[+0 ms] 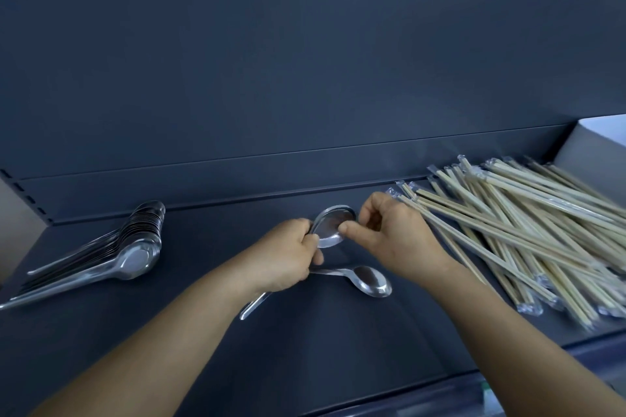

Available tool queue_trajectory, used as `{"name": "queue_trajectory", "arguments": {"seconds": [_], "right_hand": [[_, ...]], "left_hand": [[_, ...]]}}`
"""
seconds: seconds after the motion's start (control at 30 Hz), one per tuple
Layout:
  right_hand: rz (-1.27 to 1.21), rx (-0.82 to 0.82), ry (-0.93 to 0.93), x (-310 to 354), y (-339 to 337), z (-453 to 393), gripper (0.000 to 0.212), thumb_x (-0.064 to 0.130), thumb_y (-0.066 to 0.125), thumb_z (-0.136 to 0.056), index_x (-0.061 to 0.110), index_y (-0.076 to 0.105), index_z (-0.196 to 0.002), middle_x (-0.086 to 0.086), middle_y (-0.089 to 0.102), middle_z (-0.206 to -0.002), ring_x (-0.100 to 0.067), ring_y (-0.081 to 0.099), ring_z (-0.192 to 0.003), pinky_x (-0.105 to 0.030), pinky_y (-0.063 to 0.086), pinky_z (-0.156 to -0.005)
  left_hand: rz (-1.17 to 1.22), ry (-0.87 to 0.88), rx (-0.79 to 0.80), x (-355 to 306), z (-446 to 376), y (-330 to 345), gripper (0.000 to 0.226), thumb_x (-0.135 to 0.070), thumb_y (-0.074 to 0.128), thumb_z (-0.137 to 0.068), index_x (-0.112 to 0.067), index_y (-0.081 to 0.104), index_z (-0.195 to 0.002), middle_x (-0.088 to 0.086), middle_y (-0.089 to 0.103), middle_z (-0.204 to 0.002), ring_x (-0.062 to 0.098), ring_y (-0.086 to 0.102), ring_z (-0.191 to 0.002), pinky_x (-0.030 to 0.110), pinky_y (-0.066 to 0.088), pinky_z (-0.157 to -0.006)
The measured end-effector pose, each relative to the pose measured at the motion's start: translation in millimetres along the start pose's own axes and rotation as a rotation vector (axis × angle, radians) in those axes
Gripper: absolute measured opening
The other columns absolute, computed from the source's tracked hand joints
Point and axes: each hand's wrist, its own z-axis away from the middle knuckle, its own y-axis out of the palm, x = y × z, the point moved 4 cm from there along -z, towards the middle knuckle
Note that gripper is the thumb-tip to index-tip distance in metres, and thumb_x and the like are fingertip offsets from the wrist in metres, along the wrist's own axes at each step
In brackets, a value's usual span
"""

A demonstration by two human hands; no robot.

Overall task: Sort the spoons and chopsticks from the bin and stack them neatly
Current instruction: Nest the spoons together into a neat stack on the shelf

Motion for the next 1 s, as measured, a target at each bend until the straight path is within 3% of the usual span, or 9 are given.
{"name": "queue_trajectory", "arguments": {"seconds": [0.17,0.27,0.43,0.57,0.73,0.9,0.97,1.0], "right_hand": [[0.091,0.275,0.050,-15,1,25,0.047,0.051,0.077,-0.057,0.033,0.044,-0.085,0.015,0.048,-0.090,-0.004,0.048,-0.082,-0.020,0.039,-0.070],[0.144,0.361,0.043,-19,3,39,0.052,0.046,0.077,-0.055,0.037,0.042,-0.093,0.015,0.044,-0.095,-0.004,0.047,-0.088,-0.021,0.042,-0.076],[0.144,0.251,0.001,-18,-1,49,0.026,0.021,0.070,-0.071,0.038,0.053,-0.081,0.013,0.054,-0.086,0.006,0.052,-0.074,-0.007,0.040,-0.065],[0.235,0.219,-0.023,-15,-1,56,0.014,0.025,0.064,-0.079,0.034,0.061,-0.089,0.012,0.055,-0.088,-0.004,0.054,-0.079,-0.022,0.047,-0.078],[0.279,0.235,0.014,-9,12,62,0.042,0.045,0.070,-0.073,0.035,0.052,-0.109,0.010,0.049,-0.101,-0.011,0.048,-0.097,-0.027,0.045,-0.082],[0.342,0.105,-0.091,-1,15,58,0.023,0.023,0.051,-0.092,0.024,0.062,-0.112,0.001,0.060,-0.104,-0.021,0.057,-0.097,-0.031,0.047,-0.081],[0.286,-0.025,-0.123,0,8,58,0.021,0.014,0.051,-0.092,0.019,0.067,-0.104,0.002,0.064,-0.095,-0.020,0.060,-0.090,-0.030,0.047,-0.078],[0.223,-0.077,-0.142,1,5,58,0.018,0.011,0.054,-0.090,0.018,0.069,-0.098,0.005,0.064,-0.088,-0.016,0.061,-0.085,-0.024,0.046,-0.076]], "left_hand": [[-0.110,0.036,-0.120,7,-2,-12,0.025,-0.018,0.033,-0.098,-0.019,0.046,-0.076,-0.007,0.059,-0.074,0.008,0.044,-0.052,0.024,0.033,-0.049],[-0.102,0.048,-0.120,6,-2,-16,0.025,-0.018,0.034,-0.096,-0.018,0.046,-0.074,-0.008,0.058,-0.071,0.008,0.042,-0.050,0.023,0.032,-0.047],[-0.108,0.078,-0.077,3,-1,-12,0.024,-0.018,0.036,-0.094,-0.018,0.048,-0.073,-0.011,0.055,-0.062,0.011,0.042,-0.051,0.023,0.034,-0.050],[-0.088,0.092,-0.026,3,0,-9,0.022,-0.014,0.035,-0.094,-0.015,0.049,-0.077,-0.008,0.055,-0.064,0.012,0.041,-0.052,0.025,0.035,-0.053],[-0.079,0.104,-0.037,8,5,-14,0.024,-0.011,0.034,-0.095,-0.016,0.049,-0.077,-0.009,0.054,-0.063,0.009,0.040,-0.048,0.022,0.033,-0.048],[-0.080,0.086,-0.076,13,12,-20,0.025,-0.015,0.036,-0.096,-0.020,0.052,-0.078,-0.017,0.057,-0.054,0.009,0.045,-0.052,0.024,0.038,-0.054],[-0.100,0.078,-0.083,13,16,-23,0.024,-0.018,0.036,-0.097,-0.020,0.054,-0.080,-0.016,0.063,-0.067,0.011,0.051,-0.062,0.030,0.044,-0.063],[-0.110,0.073,-0.084,13,18,-24,0.023,-0.018,0.036,-0.097,-0.019,0.054,-0.082,-0.013,0.065,-0.074,0.011,0.054,-0.066,0.033,0.047,-0.067]]}}
